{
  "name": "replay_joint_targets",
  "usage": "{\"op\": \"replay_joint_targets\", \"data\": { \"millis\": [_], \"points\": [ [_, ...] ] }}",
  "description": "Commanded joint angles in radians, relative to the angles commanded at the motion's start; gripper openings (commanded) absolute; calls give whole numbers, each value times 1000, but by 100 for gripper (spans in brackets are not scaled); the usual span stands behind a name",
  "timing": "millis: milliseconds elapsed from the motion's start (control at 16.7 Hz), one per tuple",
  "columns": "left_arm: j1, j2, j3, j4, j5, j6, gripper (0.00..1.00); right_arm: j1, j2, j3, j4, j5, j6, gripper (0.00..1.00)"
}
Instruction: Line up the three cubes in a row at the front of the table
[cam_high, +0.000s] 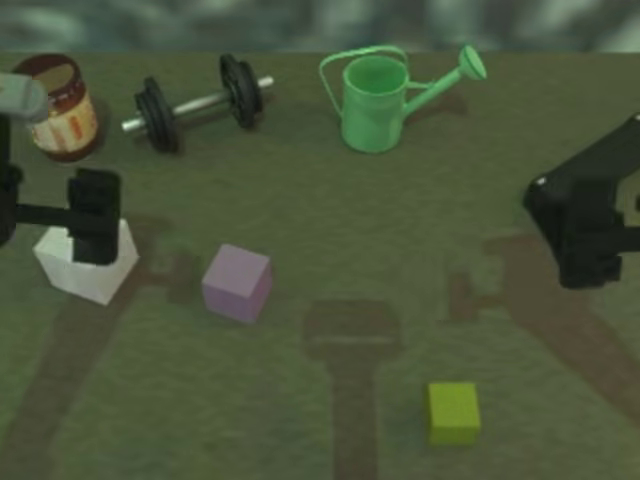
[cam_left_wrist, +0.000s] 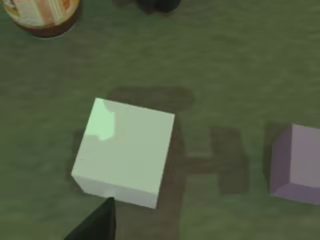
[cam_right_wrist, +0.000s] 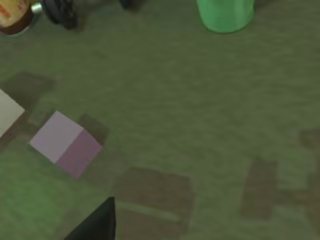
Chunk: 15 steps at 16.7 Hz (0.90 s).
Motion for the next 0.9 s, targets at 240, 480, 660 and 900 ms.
{"op": "replay_joint_targets", "data": {
  "millis": [240, 480, 660, 900],
  "points": [
    [-89, 435, 307, -222, 0, -17, 100, -153, -337, -253, 185, -6, -142, 100],
    [-165, 771, 577, -402, 1, -33, 100, -318, -630, -526, 352, -13, -263, 100],
    [-207, 963, 735, -496, 1, -42, 100, -425, -798, -691, 451, -18, -330, 100],
    [-236, 1090, 850, -559, 2, -48, 100, -509, -913, -807, 522, -22, -376, 100]
  ]
}}
